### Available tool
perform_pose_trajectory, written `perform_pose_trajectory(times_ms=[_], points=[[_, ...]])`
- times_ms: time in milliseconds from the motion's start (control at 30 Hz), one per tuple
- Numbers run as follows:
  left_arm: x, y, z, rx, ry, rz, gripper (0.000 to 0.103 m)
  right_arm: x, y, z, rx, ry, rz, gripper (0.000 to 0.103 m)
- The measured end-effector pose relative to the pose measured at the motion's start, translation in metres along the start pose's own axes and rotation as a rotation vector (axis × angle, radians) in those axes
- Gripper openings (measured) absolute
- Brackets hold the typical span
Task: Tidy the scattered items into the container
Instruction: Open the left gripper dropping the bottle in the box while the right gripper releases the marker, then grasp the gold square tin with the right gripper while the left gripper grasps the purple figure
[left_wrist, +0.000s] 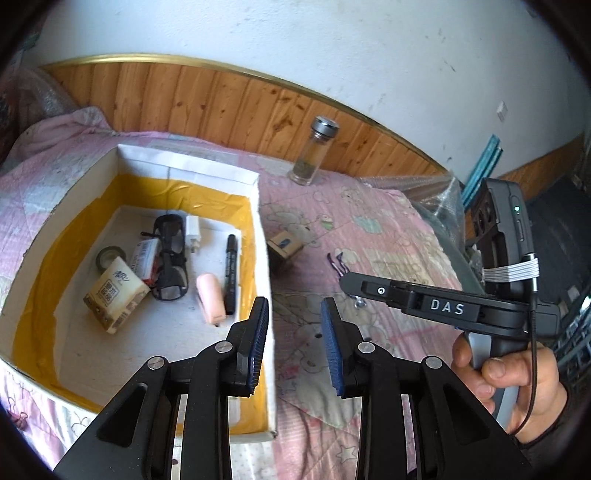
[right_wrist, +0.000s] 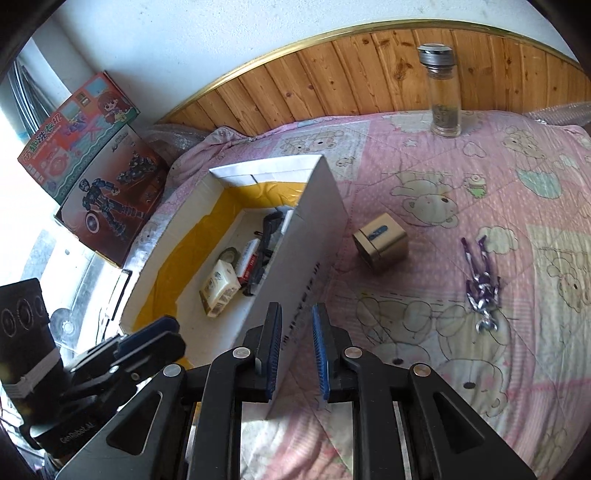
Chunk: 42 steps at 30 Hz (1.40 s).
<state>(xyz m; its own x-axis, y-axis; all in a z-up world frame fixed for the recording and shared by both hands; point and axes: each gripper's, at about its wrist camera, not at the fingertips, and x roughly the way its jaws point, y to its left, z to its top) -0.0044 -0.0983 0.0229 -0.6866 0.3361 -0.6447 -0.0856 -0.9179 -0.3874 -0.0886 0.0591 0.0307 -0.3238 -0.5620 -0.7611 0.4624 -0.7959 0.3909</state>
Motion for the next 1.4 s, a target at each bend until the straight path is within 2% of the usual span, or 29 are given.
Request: perform_pose_trajectory(times_ms=[100, 200, 267, 333, 367, 400, 433, 700, 733, 800, 833, 967, 1133, 1233, 1400], points=[[0.006, -0.014, -0.002, 0.023, 0.027, -0.037, 0.031, -0.005, -0.028, -0.012, 0.053, 0.007, -0.027, 0.019], [0.014, -0.018, -0.004, 0.006, 0.045, -0.039, 0.031, -0.004, -0.054, -0.014, 0.097, 0.009, -0.052, 0.019], [0.018, -0.017, -0.005, -0.016, 0.052, -0.037, 0.031, 0.003, -0.062, -0.009, 0.094, 0.011, -0.067, 0.024], [0.020, -0.018, -0.007, -0.024, 0.053, -0.036, 0.031, 0.015, -0.062, 0.002, 0.059, 0.013, -0.080, 0.051], [0.021, -0.019, -0.007, -0.026, 0.056, -0.033, 0.031, 0.022, -0.060, 0.008, 0.031, 0.012, -0.094, 0.059], [0.022, -0.020, -0.007, -0.029, 0.059, -0.038, 0.031, 0.031, -0.057, 0.015, -0.003, 0.016, -0.104, 0.073], [0.023, -0.021, -0.007, -0.031, 0.062, -0.042, 0.031, 0.040, -0.054, 0.022, -0.040, 0.021, -0.115, 0.080], [0.046, -0.035, -0.005, -0.016, 0.103, -0.059, 0.032, 0.129, -0.046, 0.063, -0.296, 0.106, -0.234, 0.080], [0.049, -0.036, -0.005, -0.018, 0.109, -0.058, 0.032, 0.135, -0.048, 0.065, -0.309, 0.105, -0.255, 0.076], [0.056, -0.038, -0.005, -0.029, 0.122, -0.055, 0.032, 0.141, -0.057, 0.068, -0.303, 0.114, -0.229, 0.053], [0.059, -0.039, -0.005, -0.037, 0.132, -0.055, 0.032, 0.138, -0.063, 0.069, -0.278, 0.112, -0.219, 0.053], [0.081, -0.056, -0.006, -0.029, 0.180, -0.034, 0.040, 0.101, -0.092, 0.067, -0.174, 0.072, -0.204, 0.052], [0.121, -0.086, -0.006, -0.017, 0.241, 0.002, 0.048, 0.020, -0.154, 0.059, 0.022, -0.016, -0.216, 0.052], [0.156, -0.098, -0.006, -0.030, 0.282, 0.013, 0.049, -0.024, -0.189, 0.041, 0.143, -0.056, -0.209, 0.053], [0.218, -0.105, 0.002, -0.058, 0.324, 0.114, 0.049, -0.057, -0.219, 0.013, 0.296, -0.100, -0.149, 0.053]])
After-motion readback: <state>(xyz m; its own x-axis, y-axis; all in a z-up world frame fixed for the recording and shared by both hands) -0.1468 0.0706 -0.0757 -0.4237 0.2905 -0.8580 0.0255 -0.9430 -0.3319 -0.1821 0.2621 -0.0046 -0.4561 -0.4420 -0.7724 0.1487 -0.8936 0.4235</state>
